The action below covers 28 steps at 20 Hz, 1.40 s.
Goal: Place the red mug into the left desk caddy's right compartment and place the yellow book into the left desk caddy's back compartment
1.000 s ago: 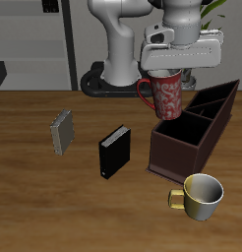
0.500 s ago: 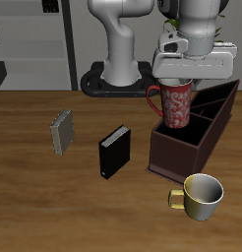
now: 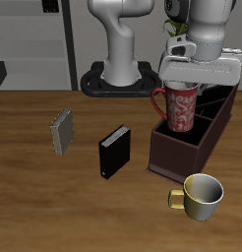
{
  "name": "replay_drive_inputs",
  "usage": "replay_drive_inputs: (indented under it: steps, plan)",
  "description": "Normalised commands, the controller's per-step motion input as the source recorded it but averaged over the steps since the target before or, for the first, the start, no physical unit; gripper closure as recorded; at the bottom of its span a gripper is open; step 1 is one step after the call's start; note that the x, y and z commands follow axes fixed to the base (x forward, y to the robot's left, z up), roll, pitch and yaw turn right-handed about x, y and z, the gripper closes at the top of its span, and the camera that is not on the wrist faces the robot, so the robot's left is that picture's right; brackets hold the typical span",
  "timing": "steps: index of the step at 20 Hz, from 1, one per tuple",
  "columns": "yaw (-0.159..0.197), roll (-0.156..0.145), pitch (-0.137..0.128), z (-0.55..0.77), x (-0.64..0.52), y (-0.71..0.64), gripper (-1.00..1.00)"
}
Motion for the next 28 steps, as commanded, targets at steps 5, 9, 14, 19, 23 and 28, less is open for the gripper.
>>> replay_drive_inputs:
  steps: [5,9,14,19,23,28]
  plan:
    - [-0.032,-0.023,0.018,-0.08,0.08,-0.01,1.00]
    - [-0.034,-0.007,0.018,-0.05,0.04,0.05,1.00]
    - [-0.012,0.015,0.013,-0.05,0.00,0.16,1.00]
    - [-0.033,0.006,0.035,-0.09,0.09,0.07,1.00]
    - [-0.007,0.007,0.012,-0.06,0.03,0.04,1.00]
    - [-0.020,0.016,0.053,-0.23,0.11,0.08,1.00]
